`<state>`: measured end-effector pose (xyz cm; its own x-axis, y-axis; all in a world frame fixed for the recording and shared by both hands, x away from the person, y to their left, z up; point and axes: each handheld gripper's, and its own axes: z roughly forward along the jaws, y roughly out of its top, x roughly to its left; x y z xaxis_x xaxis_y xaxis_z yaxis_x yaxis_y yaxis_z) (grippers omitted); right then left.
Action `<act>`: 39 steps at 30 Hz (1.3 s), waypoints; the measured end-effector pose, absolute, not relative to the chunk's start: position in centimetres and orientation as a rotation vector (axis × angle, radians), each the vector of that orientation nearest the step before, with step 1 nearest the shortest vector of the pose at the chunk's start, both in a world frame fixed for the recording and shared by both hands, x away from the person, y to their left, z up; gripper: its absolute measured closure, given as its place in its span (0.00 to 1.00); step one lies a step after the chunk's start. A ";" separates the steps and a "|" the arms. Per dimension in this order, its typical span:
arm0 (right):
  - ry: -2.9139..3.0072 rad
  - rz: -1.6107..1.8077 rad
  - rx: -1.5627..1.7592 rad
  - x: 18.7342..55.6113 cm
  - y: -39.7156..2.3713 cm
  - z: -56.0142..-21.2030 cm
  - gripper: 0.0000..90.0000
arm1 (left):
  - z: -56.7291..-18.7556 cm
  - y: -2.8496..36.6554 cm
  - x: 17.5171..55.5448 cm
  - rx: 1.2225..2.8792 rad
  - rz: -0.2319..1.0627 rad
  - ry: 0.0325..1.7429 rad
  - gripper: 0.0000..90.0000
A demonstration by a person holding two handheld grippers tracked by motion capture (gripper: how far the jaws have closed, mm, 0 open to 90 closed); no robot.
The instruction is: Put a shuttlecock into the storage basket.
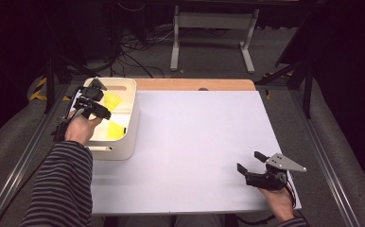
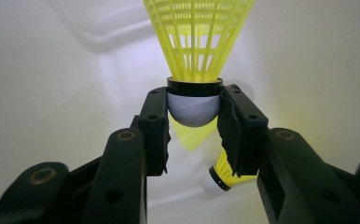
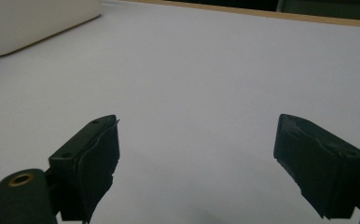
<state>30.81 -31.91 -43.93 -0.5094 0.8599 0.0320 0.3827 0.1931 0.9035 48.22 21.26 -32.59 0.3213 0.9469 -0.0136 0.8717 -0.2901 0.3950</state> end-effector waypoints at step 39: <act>1.984 1.283 1.156 30.8 -31.9 -43.9 0.16 | -29.9 18.3 47.2 2.258 0.300 1.486 0.58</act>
<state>30.82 -31.90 -43.90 -0.5105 0.8593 0.0320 0.3819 0.1932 0.9038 47.17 18.29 -29.88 0.4059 0.9126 -0.0487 0.8223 -0.3414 0.4553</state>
